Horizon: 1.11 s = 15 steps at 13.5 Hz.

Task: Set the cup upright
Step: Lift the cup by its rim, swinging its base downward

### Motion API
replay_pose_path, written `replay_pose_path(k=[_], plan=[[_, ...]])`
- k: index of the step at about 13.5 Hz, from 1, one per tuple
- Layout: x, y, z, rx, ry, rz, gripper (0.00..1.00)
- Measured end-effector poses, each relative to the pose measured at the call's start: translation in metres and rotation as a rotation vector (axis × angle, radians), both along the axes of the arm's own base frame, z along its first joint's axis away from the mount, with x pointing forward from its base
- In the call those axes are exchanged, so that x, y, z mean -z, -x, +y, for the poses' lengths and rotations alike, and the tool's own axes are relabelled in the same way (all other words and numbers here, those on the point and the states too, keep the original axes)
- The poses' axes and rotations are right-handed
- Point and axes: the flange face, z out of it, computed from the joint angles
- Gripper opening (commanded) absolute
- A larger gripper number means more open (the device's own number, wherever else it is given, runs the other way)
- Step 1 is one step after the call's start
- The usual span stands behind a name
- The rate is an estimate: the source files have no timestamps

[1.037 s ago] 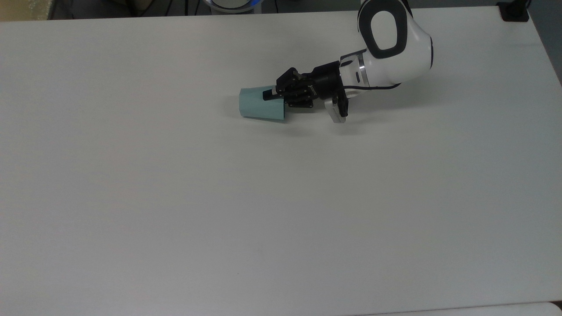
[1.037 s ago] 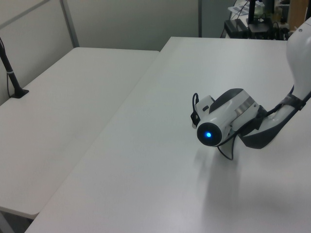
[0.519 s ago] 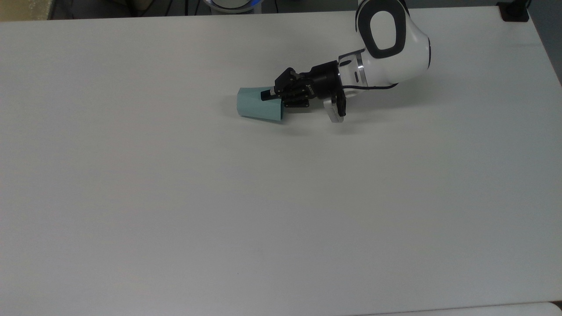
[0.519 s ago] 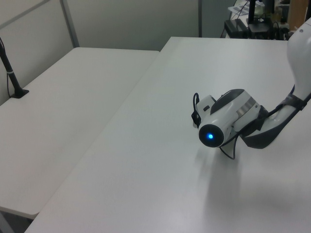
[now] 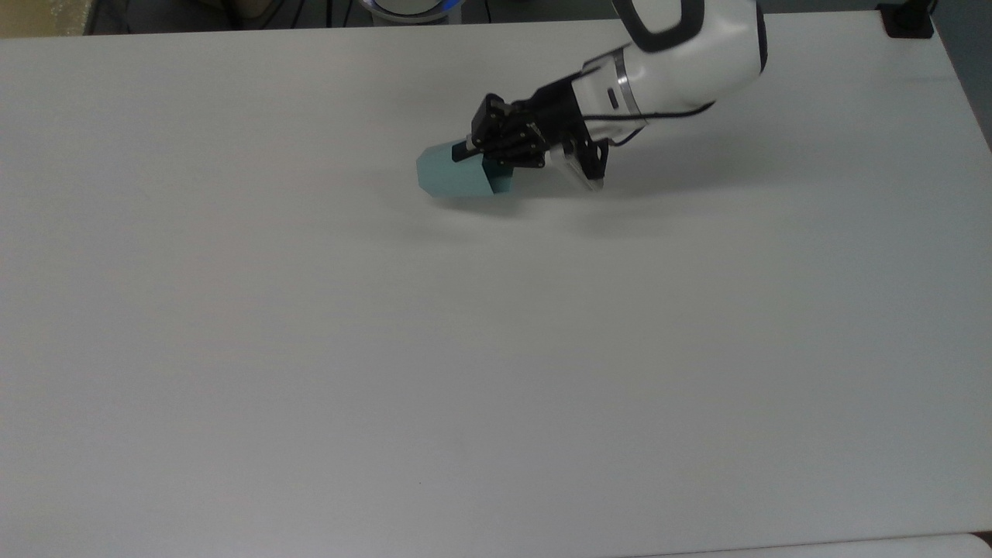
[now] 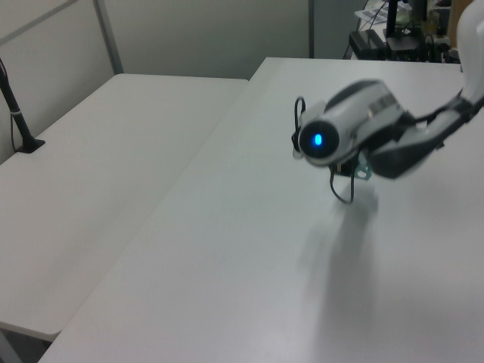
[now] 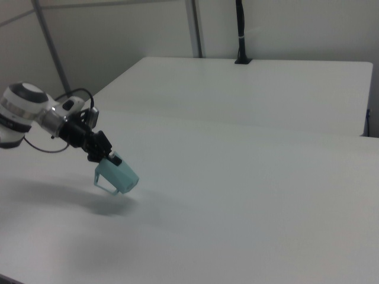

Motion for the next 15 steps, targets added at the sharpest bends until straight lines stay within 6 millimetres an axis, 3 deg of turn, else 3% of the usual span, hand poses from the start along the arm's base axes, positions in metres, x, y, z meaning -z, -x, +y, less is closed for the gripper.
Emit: replay_pose_path(k=[4,6,7,9,12,15], plan=[[-0.083,-0.016,-0.036,0.063,-0.240,-0.079,0.00],[-0.134,-0.024,-0.079,0.116,-0.445,-0.100,0.00],[-0.144,-0.027,-0.095,0.132,-0.520,-0.086,0.00],[-0.150,-0.036,-0.144,0.179,-0.722,-0.057,0.00],[-0.128,-0.047,-0.205,0.241,-0.905,-0.105,0.00],[-0.110,-0.044,-0.268,0.276,-1.037,-0.187,0.00]])
